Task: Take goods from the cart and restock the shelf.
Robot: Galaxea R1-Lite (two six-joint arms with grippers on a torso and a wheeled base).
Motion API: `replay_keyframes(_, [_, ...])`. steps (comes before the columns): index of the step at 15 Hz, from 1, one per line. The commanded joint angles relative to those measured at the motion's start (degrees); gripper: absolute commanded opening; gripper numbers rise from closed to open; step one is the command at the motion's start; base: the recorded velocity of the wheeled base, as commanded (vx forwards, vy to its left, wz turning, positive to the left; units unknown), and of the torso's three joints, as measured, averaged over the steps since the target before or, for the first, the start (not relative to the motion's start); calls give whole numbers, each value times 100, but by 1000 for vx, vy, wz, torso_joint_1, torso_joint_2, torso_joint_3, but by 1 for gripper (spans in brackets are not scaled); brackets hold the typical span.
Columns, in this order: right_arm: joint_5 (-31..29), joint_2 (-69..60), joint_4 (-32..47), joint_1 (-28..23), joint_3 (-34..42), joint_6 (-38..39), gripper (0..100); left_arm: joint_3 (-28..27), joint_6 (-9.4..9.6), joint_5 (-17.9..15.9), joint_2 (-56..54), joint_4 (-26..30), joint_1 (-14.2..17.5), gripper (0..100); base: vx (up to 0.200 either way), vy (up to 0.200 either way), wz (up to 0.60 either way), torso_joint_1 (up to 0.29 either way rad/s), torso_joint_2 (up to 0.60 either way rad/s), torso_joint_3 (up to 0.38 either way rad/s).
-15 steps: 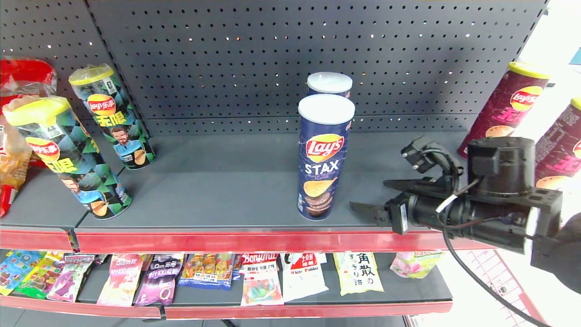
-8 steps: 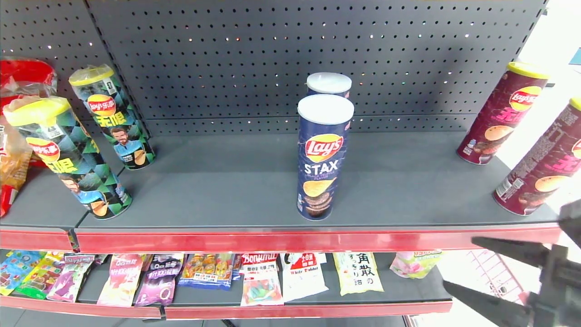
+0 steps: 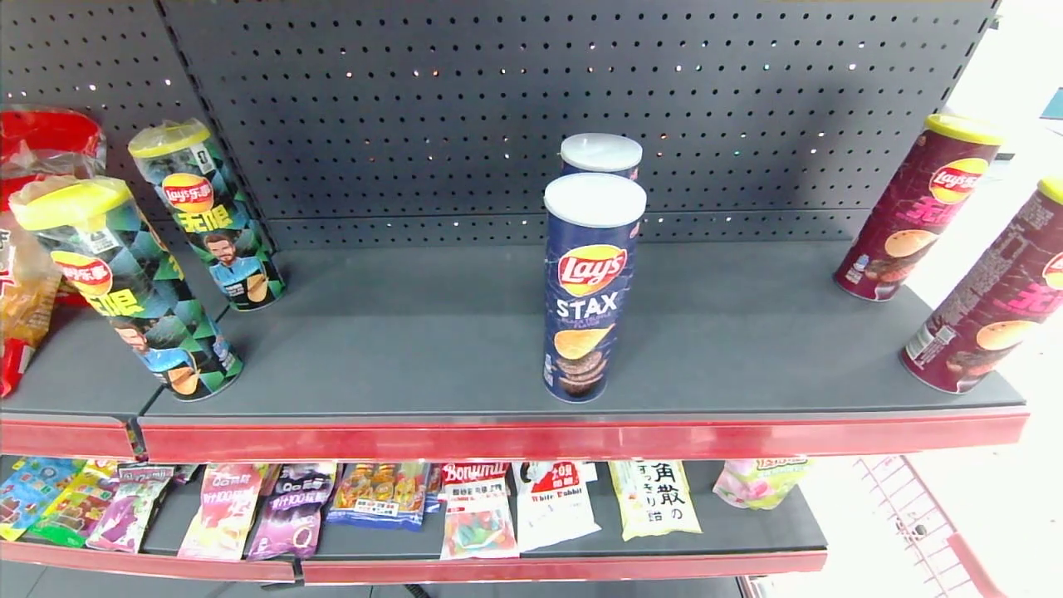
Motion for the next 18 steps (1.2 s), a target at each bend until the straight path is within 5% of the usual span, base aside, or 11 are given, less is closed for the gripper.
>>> replay_keyframes(1, [-209, -802, -28, -12, 284, 163, 100, 0, 0, 0, 2, -1, 2, 100, 0, 0, 0, 0, 0, 0])
replay_keyframes(4, [-816, -802, -124, -12, 337, 1217, 100, 0, 0, 0, 2, -1, 2, 100, 0, 0, 0, 0, 0, 0])
replay_keyframes(6, [-807, -802, -1232, -12, 715, 998, 100, 0, 0, 9, 2, -1, 2, 100, 0, 0, 0, 0, 0, 0])
replay_keyframes(7, [-701, -802, -1812, -12, 1111, 286, 100, 0, 0, 9, 2, -1, 2, 100, 0, 0, 0, 0, 0, 0])
replay_keyframes(13, [107, -802, -1486, -12, 1093, 31, 100, 0, 0, 0, 2, -1, 2, 100, 0, 0, 0, 0, 0, 0])
replay_keyframes(18, [-306, -793, -1495, -29, 1102, 391, 100, 0, 0, 0, 2, -1, 2, 100, 0, 0, 0, 0, 0, 0])
